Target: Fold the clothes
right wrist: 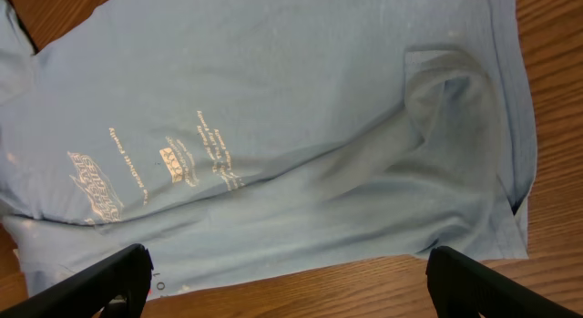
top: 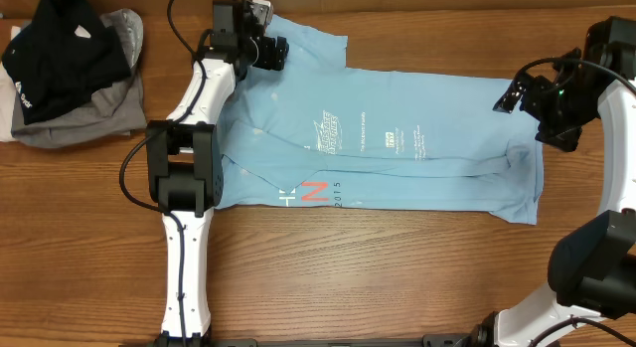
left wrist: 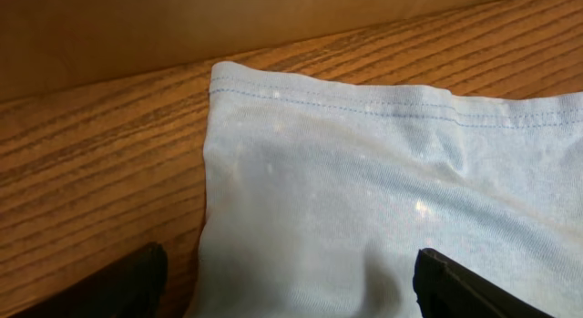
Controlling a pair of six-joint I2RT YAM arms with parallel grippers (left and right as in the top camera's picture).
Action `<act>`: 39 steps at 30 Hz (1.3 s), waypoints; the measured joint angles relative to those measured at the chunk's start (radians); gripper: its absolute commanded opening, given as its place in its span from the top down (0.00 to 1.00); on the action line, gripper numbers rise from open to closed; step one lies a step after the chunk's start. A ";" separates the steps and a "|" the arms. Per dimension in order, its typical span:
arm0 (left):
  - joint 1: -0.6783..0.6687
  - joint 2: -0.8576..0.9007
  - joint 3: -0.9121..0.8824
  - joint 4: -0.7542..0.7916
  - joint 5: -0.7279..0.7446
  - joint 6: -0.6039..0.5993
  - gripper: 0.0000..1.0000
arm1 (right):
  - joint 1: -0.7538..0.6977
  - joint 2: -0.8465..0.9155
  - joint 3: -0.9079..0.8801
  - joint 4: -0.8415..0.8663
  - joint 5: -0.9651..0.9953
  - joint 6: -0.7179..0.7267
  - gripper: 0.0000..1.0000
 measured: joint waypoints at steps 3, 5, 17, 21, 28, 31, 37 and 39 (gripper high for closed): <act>0.000 0.003 0.000 0.008 0.000 0.000 0.22 | 0.000 0.000 0.000 0.000 0.000 0.000 0.00; 0.000 0.006 0.000 0.008 0.000 0.005 0.27 | 0.000 0.000 0.000 0.002 0.000 0.000 0.00; 0.000 0.011 0.000 -0.021 -0.001 0.019 0.96 | 0.000 0.000 0.000 0.037 0.004 0.000 0.00; 0.000 0.011 0.000 -0.023 -0.001 0.019 0.96 | 0.000 0.000 0.000 0.093 0.009 -0.001 0.00; 0.000 0.011 0.000 -0.030 0.000 0.019 0.96 | -0.001 0.000 0.000 0.247 0.012 -0.002 0.07; 0.000 0.011 0.000 -0.031 0.000 0.019 0.96 | -0.001 0.000 0.000 0.341 0.031 -0.007 0.13; 0.000 0.011 0.000 -0.042 0.000 0.019 0.96 | -0.001 0.029 0.003 0.505 0.116 -0.013 0.12; 0.000 0.011 0.000 -0.056 0.000 0.019 0.96 | -0.001 0.071 0.007 0.555 0.138 -0.027 0.11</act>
